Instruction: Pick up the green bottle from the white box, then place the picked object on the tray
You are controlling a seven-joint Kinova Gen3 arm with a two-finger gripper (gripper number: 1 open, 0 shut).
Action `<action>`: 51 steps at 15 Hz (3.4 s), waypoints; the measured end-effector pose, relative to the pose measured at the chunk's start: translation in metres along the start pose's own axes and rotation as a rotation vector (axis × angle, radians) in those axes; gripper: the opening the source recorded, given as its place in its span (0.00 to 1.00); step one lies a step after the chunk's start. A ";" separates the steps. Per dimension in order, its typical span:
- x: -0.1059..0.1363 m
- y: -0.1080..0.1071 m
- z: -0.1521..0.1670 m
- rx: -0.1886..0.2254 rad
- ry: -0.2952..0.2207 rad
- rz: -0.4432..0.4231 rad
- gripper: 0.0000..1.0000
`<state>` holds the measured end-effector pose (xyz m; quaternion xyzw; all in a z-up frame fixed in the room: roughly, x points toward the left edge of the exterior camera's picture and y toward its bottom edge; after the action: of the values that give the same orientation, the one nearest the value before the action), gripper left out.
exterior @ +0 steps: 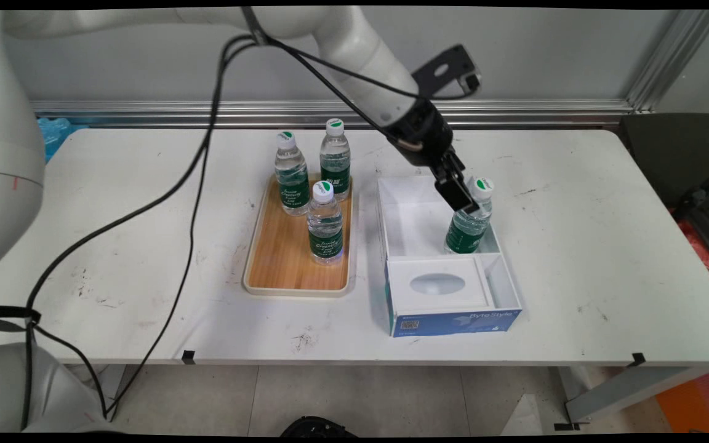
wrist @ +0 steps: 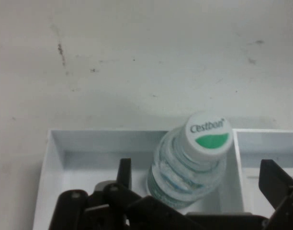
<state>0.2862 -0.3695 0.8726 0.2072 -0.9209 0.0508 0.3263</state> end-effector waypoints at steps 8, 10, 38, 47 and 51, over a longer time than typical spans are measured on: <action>-0.001 -0.004 0.047 -0.011 -0.019 0.007 1.00; -0.001 -0.004 0.055 -0.012 -0.020 0.009 1.00; 0.054 0.034 -0.166 0.120 0.172 -0.043 0.00; -0.014 0.054 -0.274 0.192 0.141 -0.136 0.00; -0.056 0.056 -0.300 0.223 0.106 -0.157 0.00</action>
<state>0.4764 -0.2300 1.0743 0.3106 -0.8720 0.1378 0.3523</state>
